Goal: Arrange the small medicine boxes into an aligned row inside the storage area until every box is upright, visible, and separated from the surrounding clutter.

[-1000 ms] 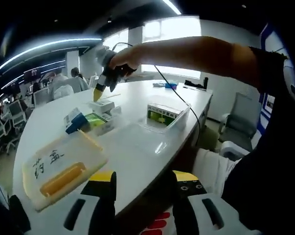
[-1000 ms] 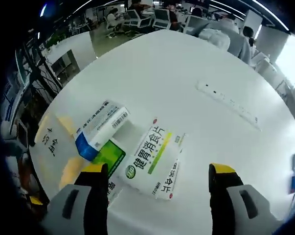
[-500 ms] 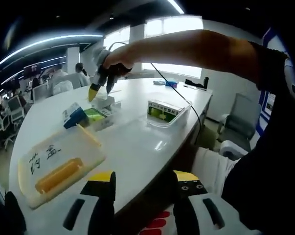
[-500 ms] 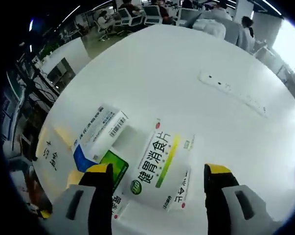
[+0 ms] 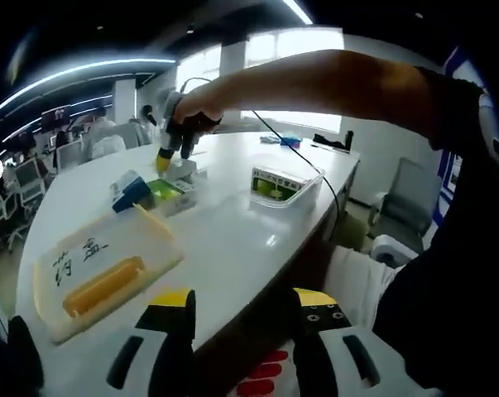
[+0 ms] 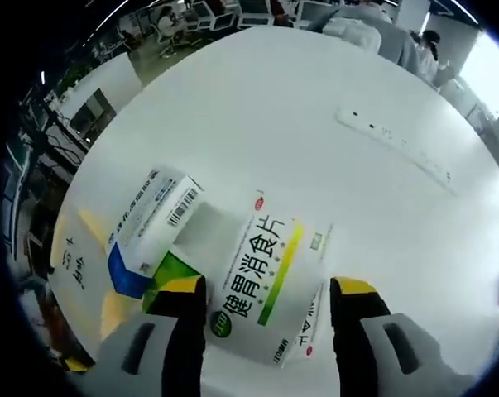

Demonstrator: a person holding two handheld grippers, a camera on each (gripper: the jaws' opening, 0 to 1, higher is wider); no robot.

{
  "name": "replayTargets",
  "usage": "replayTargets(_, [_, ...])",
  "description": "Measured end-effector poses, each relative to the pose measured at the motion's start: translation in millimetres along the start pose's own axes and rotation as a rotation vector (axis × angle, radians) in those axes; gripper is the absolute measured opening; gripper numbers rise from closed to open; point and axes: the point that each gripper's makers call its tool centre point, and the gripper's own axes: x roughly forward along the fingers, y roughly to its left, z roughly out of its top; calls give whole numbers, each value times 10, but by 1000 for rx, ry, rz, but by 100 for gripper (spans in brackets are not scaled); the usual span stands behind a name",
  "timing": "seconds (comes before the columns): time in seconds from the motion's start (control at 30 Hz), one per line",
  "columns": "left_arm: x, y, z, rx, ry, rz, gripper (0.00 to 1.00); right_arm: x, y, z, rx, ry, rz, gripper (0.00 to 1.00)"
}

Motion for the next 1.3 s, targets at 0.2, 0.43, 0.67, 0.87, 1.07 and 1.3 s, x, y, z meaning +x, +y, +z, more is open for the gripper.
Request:
replayTargets(0.2, [-4,6,-36,-4,12,-1,45,7,23,-5,10,13,1,53])
replayTargets(0.43, [-13,2,-55,-3,21,1,45,13,22,-8,34,6,-4,52])
replayTargets(0.67, [-21,-15,-93,-3,34,-2,45,1,31,11,34,-12,-14,49])
replayTargets(0.87, [-90,-2,-115,2,47,19,45,-2,17,2,84,-27,7,47])
replayTargets(1.07, [-147,-12,-101,5,47,28,45,-94,91,-73,103,-39,1,46])
replayTargets(1.3, [-146,-29,-112,14,61,34,45,-289,219,-292,110,-63,0,45])
